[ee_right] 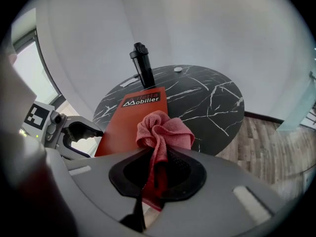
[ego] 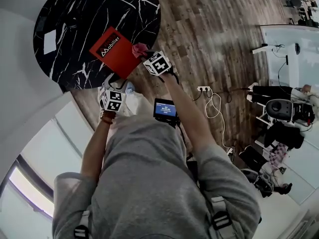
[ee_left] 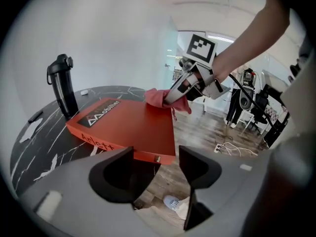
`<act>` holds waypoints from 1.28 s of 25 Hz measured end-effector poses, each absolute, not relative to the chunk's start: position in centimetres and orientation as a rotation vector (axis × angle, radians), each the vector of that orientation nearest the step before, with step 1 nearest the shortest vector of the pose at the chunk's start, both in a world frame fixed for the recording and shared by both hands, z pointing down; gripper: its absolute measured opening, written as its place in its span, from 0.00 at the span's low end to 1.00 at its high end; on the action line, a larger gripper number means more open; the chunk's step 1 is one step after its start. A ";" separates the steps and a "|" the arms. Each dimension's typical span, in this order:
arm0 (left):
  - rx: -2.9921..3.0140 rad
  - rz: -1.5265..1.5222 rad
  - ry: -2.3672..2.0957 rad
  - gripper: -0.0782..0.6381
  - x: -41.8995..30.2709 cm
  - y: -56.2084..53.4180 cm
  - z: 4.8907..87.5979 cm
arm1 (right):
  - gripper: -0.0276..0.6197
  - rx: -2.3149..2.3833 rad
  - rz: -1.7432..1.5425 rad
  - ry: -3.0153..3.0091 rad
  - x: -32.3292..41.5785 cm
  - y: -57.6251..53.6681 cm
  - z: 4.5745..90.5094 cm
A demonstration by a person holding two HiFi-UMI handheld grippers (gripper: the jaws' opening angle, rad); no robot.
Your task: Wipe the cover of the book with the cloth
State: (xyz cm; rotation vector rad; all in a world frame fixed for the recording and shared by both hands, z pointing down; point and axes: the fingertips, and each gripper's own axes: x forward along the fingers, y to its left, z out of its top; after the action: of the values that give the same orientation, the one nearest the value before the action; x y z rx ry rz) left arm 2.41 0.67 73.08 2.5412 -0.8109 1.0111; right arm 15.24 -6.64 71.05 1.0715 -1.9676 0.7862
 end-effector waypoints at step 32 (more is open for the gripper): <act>2.539 0.987 -0.894 0.49 2.4 0.5 73.3 | 0.13 0.828 0.882 -2.005 9.0 -2.7 71.7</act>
State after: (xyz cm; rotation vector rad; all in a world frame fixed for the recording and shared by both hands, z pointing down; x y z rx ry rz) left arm 2.37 0.49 73.34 2.5394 -0.8937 0.9868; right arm 8.98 -2.67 71.75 0.8278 -2.0046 0.8817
